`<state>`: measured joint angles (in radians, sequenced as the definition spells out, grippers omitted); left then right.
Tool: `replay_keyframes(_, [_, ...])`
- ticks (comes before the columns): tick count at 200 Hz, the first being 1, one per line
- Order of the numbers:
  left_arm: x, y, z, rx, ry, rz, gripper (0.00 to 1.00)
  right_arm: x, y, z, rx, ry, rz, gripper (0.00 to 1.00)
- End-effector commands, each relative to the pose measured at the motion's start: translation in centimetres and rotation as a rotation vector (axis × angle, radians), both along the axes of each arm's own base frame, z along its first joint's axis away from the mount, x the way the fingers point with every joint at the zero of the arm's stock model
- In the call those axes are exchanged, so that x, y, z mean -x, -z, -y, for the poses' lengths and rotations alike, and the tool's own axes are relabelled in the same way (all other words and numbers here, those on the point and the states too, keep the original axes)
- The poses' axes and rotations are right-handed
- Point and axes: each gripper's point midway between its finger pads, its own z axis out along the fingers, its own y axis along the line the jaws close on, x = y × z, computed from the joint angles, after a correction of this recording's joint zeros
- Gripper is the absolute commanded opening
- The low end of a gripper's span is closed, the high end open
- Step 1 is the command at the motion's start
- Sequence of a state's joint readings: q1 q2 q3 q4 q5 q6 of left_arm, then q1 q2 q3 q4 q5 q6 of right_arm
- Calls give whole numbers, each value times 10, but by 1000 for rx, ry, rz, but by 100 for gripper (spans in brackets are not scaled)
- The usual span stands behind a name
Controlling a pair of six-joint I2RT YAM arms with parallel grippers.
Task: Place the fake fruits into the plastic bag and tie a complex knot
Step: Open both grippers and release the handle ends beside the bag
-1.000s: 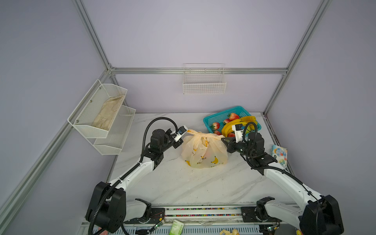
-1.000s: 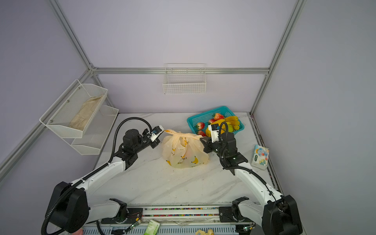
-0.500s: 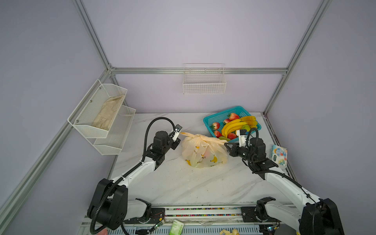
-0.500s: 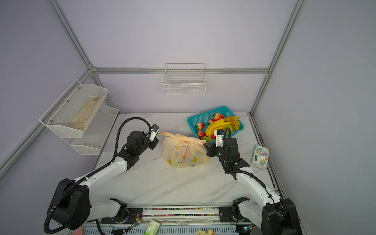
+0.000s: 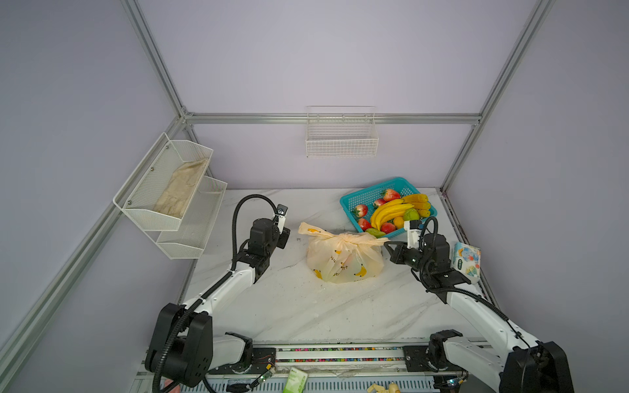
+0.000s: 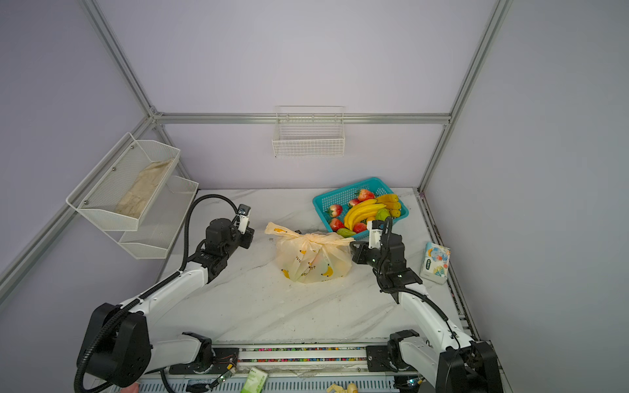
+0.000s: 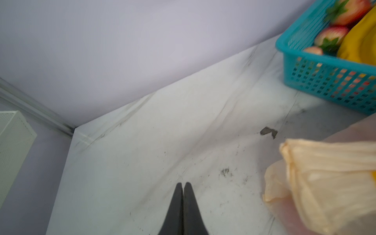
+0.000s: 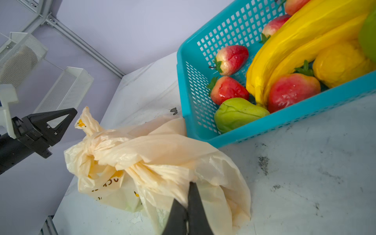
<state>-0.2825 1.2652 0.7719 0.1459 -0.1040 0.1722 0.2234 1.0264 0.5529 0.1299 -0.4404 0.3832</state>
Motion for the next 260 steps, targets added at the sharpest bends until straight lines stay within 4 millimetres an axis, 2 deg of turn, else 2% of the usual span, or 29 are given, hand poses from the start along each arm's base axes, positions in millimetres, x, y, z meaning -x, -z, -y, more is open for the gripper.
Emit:
replay_keyframes(1, [11,-23,24,216,103,59,30,0,-14,-7,-18,-35,49,0])
replay_keyframes(22, [19,-43,33,397,128,62,61,-1,-14,-8,-9,-43,55,0])
replay_keyframes(46, [25,-65,53,619,211,52,80,-1,-12,-9,1,-47,56,0])
replay_keyframes(69, [16,-66,64,716,230,-4,87,-1,-14,-11,-6,-58,63,0])
replay_keyframes(113, [-13,-41,77,720,222,-105,92,1,-18,-11,-3,-63,80,0])
replay_keyframes(121, [-13,-43,82,736,249,-115,92,1,-17,-11,0,-64,79,0])
replay_keyframes(123, [-16,-32,85,737,249,-141,92,1,-17,-11,1,-63,80,0])
replay_keyframes(126, [-17,-28,88,743,258,-156,92,1,-16,-11,3,-63,78,0])
replay_keyframes(151, [-19,-18,106,812,342,-221,81,1,-13,-11,-2,-63,76,0])
replay_keyframes(173, [-21,-12,116,851,383,-259,65,1,-9,-11,-2,-64,70,0])
replay_keyframes(228, [-22,-7,116,839,390,-252,35,0,-5,-10,11,-59,68,0])
replay_keyframes(260, [-21,-12,113,831,390,-223,8,-1,-3,-9,17,-56,67,0])
